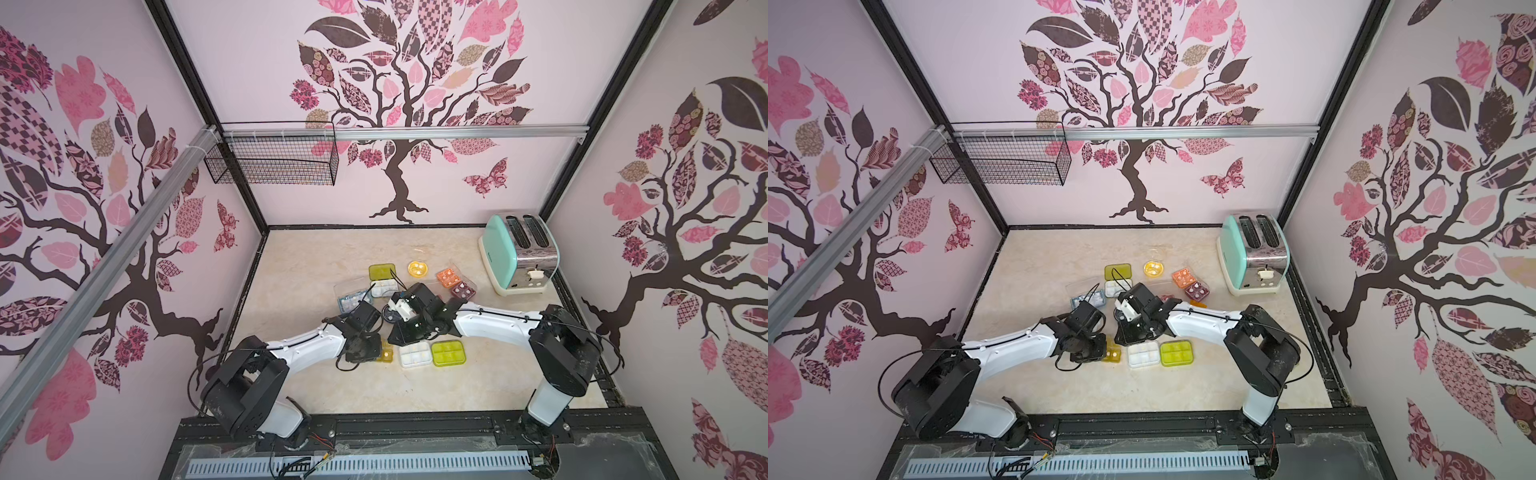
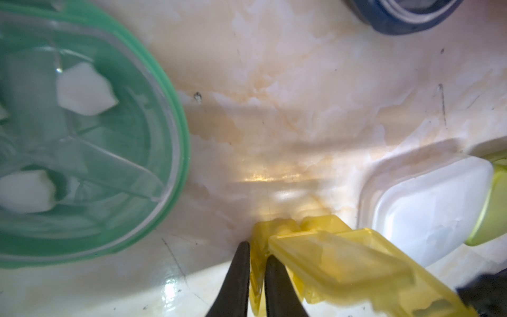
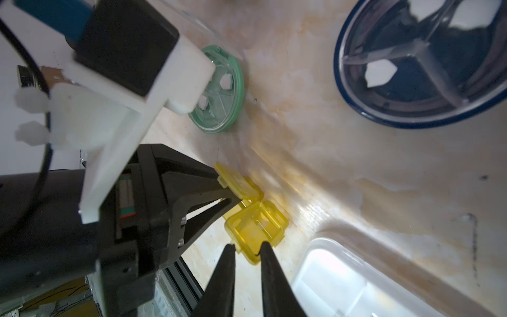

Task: Close pillboxes
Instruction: Close the lid on the pillbox.

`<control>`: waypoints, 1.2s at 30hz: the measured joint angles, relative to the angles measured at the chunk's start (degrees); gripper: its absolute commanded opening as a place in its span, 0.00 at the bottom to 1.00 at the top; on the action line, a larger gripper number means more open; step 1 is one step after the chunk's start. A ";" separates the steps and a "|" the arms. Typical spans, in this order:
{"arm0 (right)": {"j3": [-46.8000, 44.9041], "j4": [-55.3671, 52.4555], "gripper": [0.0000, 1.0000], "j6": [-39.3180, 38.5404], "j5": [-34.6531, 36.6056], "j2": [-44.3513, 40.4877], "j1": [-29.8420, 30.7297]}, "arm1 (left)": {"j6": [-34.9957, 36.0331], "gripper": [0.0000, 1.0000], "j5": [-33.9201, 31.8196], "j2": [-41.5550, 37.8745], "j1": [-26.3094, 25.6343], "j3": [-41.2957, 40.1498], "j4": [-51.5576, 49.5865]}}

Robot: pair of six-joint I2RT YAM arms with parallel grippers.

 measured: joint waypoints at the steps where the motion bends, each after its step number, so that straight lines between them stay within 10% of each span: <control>1: -0.28 -0.04 0.21 0.00 -0.17 0.00 0.02 | -0.04 0.15 -0.02 0.09 0.00 0.00 0.04; 36: -3.15 1.70 0.33 1.70 -0.15 3.26 2.19 | -1.36 0.14 -1.36 0.13 0.00 -0.13 2.32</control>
